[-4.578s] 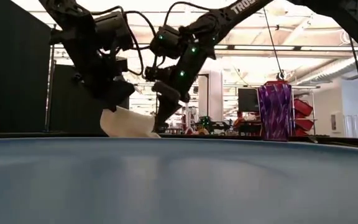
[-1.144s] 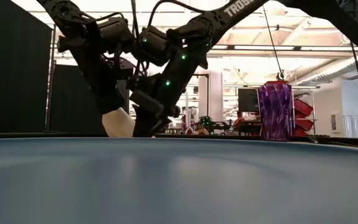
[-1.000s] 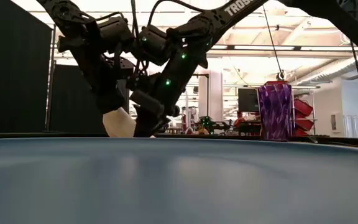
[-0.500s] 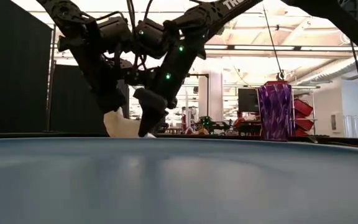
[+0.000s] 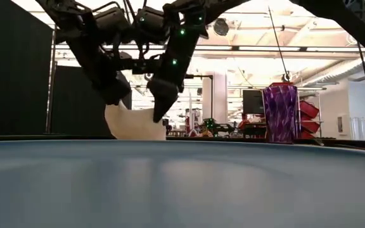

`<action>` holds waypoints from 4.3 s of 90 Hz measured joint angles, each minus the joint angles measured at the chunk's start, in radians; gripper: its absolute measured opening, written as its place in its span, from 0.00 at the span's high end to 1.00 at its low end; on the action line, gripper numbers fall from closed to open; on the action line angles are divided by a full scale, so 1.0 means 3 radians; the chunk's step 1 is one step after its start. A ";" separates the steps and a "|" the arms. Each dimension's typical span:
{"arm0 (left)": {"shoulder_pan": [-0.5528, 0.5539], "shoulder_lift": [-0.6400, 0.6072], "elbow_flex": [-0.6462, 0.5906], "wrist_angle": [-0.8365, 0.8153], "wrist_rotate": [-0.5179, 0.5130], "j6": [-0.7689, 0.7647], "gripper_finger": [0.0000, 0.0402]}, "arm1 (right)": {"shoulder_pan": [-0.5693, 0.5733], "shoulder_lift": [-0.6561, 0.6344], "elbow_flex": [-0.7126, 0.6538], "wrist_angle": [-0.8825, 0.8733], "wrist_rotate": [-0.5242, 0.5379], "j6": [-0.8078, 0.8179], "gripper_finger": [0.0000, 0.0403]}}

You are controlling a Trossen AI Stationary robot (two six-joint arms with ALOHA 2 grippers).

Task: Set table place
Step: Fold the white napkin

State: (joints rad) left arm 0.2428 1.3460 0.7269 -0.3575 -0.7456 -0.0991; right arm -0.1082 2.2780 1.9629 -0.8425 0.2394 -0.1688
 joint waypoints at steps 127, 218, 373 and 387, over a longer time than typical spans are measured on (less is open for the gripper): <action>0.0671 0.0596 -0.0004 0.0434 0.0515 -0.0612 1.00 | -0.1195 0.0000 0.0010 0.0141 -0.0733 -0.0361 1.00; 0.0720 0.0745 -0.0004 0.0641 0.0773 -0.0794 1.00 | -0.1467 0.0000 0.0009 0.0466 -0.1165 -0.0051 1.00; 0.1071 0.0744 -0.0003 0.0763 0.0732 -0.1014 1.00 | -0.1391 -0.0036 0.0009 0.0068 -0.0635 -0.0192 0.50; 0.1071 0.0744 -0.0003 0.0764 0.0732 -0.1003 1.00 | -0.1542 -0.0036 0.0009 0.0013 -0.1249 -0.0078 0.50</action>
State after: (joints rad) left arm 0.5641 1.5692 0.7261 -0.1283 -0.5259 -0.4000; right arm -0.5706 2.2673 1.9656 -0.8386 -0.1355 -0.1923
